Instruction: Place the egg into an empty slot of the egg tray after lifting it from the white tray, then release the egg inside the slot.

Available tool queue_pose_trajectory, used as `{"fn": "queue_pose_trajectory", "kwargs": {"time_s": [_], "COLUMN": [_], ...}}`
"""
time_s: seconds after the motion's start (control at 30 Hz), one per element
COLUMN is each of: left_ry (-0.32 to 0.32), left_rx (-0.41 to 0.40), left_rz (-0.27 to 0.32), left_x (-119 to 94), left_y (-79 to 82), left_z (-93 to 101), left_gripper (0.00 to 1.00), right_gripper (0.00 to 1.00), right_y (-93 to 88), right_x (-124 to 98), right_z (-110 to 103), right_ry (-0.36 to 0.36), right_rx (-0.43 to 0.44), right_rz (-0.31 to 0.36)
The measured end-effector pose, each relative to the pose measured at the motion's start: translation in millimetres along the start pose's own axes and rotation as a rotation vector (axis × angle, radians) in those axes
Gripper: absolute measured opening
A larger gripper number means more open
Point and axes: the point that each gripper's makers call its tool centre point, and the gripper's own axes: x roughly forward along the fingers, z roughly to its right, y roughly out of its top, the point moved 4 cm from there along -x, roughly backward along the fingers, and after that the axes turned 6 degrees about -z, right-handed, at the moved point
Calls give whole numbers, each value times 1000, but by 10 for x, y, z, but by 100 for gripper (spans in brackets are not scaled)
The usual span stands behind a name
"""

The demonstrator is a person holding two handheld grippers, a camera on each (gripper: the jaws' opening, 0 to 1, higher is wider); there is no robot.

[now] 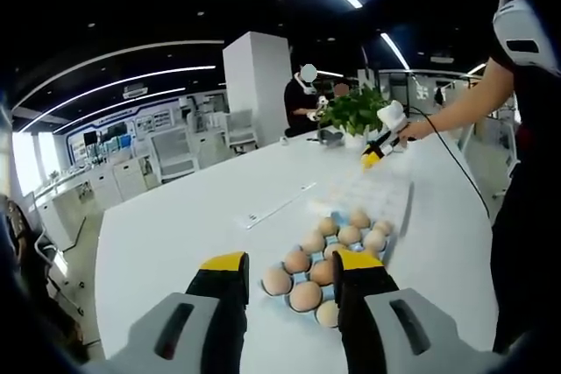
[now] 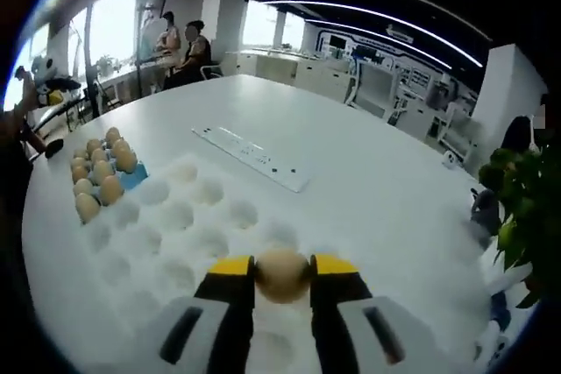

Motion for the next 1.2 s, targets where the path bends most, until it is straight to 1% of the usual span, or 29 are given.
{"fn": "queue_pose_trajectory", "kwargs": {"time_s": [0.17,0.23,0.3,0.7,1.13,1.2], "left_ry": [3,4,4,5,6,7], "left_rx": [-3,-3,-4,0,-4,-5], "left_rz": [-1,0,5,6,1,1], "left_x": [-15,-16,-14,-17,-19,-25], "left_y": [-12,-11,-2,5,-10,-11], "left_z": [-5,-8,-10,-12,-10,-13], "left_gripper": [39,39,39,39,39,39], "right_gripper": [23,23,23,23,24,24], "right_y": [98,140,170,311,543,574], "right_x": [15,27,42,137,350,378], "right_z": [-117,-182,-223,-466,-926,-987], "right_ry": [26,47,50,103,206,213], "right_rx": [-31,-38,-60,-96,-155,-168], "right_rz": [19,29,27,46,77,82]}}
